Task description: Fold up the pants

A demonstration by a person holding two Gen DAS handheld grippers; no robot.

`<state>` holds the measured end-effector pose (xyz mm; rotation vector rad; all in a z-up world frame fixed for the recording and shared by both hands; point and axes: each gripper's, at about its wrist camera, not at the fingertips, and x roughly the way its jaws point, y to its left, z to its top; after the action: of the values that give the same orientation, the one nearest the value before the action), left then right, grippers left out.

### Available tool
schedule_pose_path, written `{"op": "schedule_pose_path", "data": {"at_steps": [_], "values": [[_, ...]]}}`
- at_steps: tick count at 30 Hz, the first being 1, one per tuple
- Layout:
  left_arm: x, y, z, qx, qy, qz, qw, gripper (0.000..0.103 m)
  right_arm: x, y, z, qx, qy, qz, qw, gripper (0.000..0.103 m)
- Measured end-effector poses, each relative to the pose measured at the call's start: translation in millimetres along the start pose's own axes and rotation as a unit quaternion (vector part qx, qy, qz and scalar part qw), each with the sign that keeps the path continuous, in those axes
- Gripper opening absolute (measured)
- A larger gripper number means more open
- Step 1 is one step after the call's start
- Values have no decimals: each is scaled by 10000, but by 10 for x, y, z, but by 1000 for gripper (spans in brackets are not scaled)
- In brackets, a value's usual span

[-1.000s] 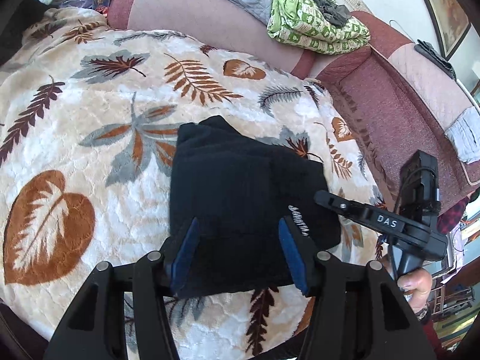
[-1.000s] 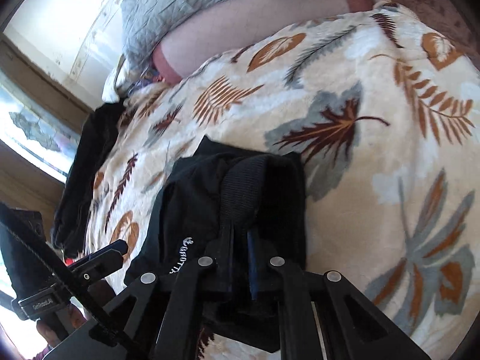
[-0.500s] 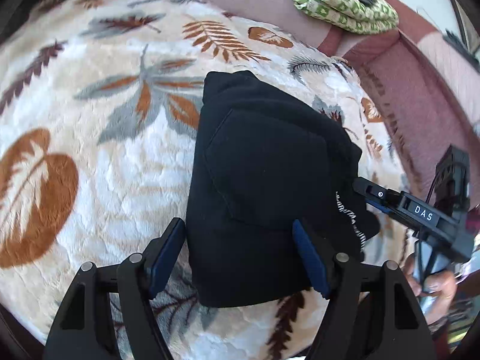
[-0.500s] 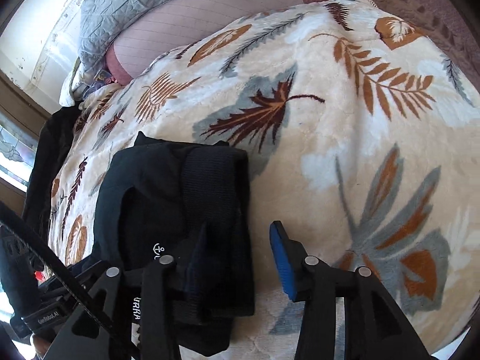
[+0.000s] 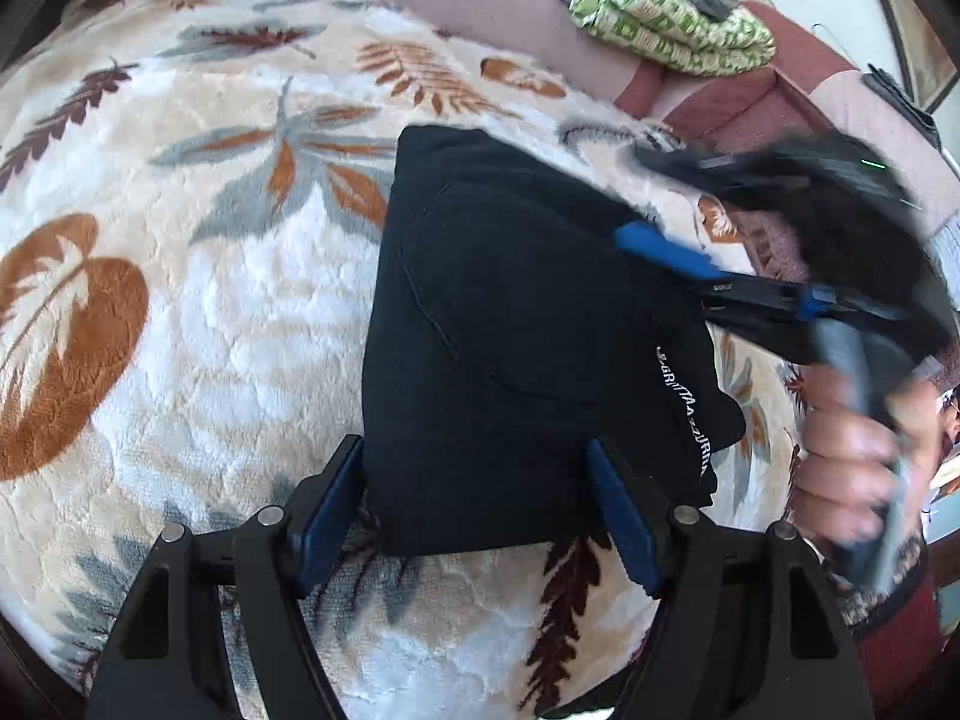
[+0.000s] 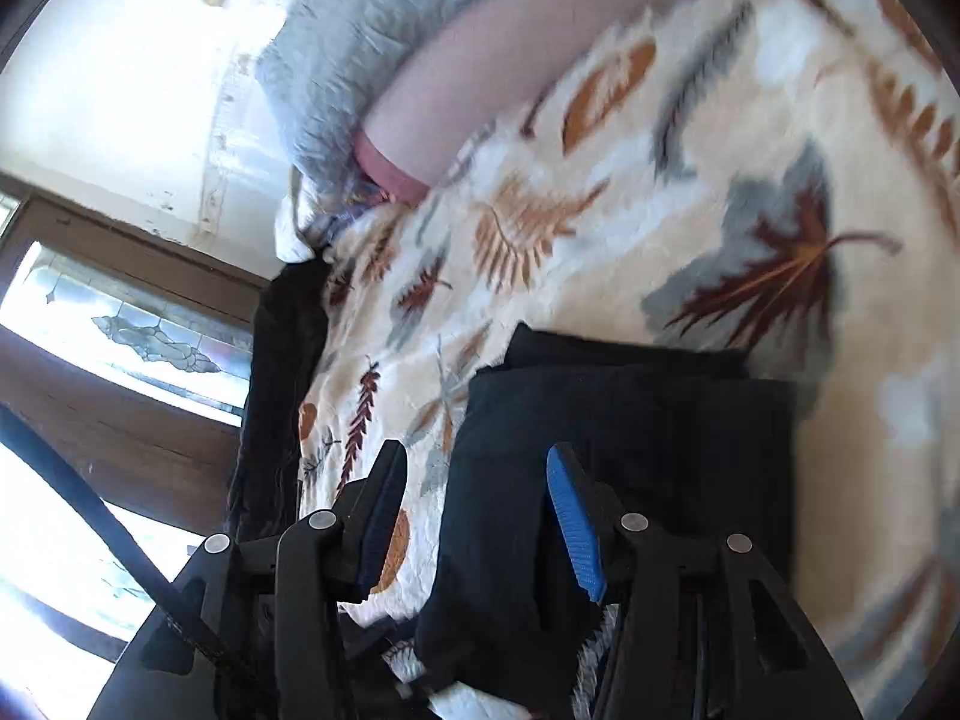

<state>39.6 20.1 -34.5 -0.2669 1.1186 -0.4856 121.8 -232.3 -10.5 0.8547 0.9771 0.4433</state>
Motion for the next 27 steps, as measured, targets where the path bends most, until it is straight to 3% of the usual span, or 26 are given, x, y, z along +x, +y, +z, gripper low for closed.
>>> {"op": "schedule_pose_path", "data": {"at_steps": [1,3,4,6,7,9,10,11,12,16,19,22,27], "values": [[-2,-10,11,51,14,9,10000,74,154,-74,44,81,132,-180,9997,51],[-7,11,45,24,64,-87,9999,74,367,-275,139,255,41,-753,9968,35],[-11,19,64,5,96,-126,9999,74,385,-311,166,228,-50,-929,9954,17],[-68,33,82,5,189,-180,9997,74,374,-316,246,58,-272,-1296,9912,11],[-134,29,89,31,184,-215,9996,74,331,-288,245,-7,-359,-1368,9900,12],[-314,18,109,145,45,-254,9996,74,142,-193,214,-56,-525,-1259,9906,25],[-380,17,123,170,-20,-255,9995,74,11,-148,202,-68,-641,-1217,9905,46],[-469,34,140,178,-114,-264,9994,74,-138,-114,175,-84,-771,-1142,9904,61],[-525,60,162,151,-169,-255,9994,77,-289,-95,135,-90,-886,-1081,9901,64],[-584,284,257,-234,-174,-228,9993,78,-851,-252,-88,-38,-1045,-1030,9892,67],[-516,448,296,-683,-8,-387,9969,78,-990,-484,-292,235,-917,-852,9919,73],[-384,458,391,-780,170,-416,9959,78,-954,-691,-434,490,-810,-681,9932,73],[-59,321,649,-405,585,-439,9965,79,-671,-893,-493,887,-428,-268,9948,73]]}}
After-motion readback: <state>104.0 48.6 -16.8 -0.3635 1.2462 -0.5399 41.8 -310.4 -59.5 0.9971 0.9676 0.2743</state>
